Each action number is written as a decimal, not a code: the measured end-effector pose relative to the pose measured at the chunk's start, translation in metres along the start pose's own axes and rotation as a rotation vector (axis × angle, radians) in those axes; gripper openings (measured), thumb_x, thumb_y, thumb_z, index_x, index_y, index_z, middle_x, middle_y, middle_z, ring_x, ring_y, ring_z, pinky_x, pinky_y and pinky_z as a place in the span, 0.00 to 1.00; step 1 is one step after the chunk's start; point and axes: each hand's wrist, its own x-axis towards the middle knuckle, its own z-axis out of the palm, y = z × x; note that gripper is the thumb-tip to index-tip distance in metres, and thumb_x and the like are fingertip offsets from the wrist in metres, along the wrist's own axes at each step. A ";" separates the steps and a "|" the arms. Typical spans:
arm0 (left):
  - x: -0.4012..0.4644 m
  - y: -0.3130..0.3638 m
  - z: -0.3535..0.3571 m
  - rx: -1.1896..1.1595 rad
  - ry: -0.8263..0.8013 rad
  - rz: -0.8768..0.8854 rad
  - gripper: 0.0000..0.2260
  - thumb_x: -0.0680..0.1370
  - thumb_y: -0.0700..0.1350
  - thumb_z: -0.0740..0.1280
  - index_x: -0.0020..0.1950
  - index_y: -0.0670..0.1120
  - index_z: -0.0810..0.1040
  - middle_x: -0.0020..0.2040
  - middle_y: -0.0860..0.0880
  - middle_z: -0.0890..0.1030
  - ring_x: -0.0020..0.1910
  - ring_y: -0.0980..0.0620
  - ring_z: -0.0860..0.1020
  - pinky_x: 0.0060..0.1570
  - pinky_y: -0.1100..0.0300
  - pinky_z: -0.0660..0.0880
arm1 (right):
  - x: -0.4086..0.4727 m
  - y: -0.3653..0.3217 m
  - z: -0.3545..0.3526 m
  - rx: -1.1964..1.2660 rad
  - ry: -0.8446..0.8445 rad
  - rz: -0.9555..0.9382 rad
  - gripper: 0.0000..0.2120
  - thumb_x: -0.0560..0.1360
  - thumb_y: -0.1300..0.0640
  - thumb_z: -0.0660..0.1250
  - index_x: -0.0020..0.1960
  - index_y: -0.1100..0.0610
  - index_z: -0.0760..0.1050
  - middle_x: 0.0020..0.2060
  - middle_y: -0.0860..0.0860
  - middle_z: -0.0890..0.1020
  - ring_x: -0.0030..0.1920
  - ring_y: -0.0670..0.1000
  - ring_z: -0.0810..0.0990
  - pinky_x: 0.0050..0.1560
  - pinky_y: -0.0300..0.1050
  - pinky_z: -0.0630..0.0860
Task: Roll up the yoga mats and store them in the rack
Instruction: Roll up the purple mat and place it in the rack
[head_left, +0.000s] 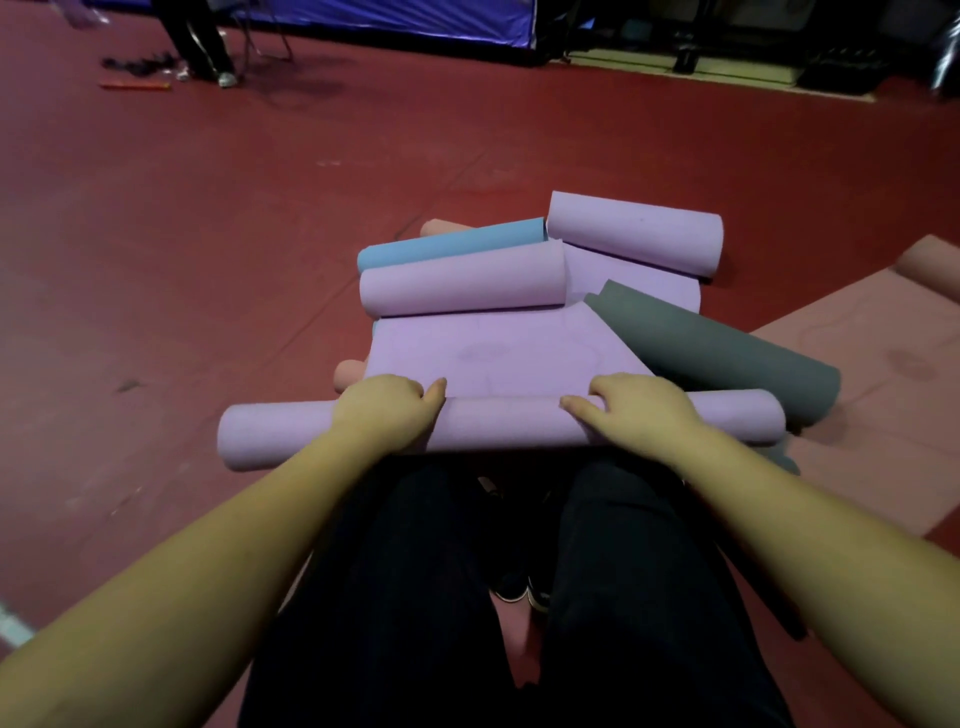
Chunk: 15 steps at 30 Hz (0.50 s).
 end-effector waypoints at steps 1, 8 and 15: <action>0.003 0.001 -0.002 0.005 -0.030 0.008 0.28 0.83 0.61 0.46 0.46 0.46 0.81 0.42 0.46 0.75 0.46 0.44 0.72 0.44 0.53 0.67 | -0.003 0.000 0.004 -0.017 0.023 0.010 0.29 0.77 0.31 0.51 0.50 0.53 0.77 0.50 0.53 0.82 0.53 0.57 0.79 0.43 0.47 0.66; 0.014 0.004 -0.016 0.051 -0.146 -0.031 0.28 0.81 0.63 0.45 0.51 0.46 0.79 0.57 0.41 0.80 0.49 0.43 0.72 0.56 0.50 0.69 | 0.015 0.005 -0.009 -0.051 -0.107 0.025 0.29 0.77 0.29 0.47 0.42 0.50 0.74 0.50 0.56 0.82 0.51 0.58 0.78 0.43 0.47 0.67; 0.007 0.002 -0.037 0.042 -0.308 -0.054 0.29 0.82 0.60 0.48 0.70 0.43 0.73 0.71 0.40 0.71 0.67 0.39 0.70 0.68 0.48 0.63 | 0.018 0.007 -0.037 0.080 -0.408 0.063 0.40 0.74 0.25 0.45 0.57 0.55 0.81 0.62 0.56 0.79 0.55 0.56 0.75 0.62 0.49 0.71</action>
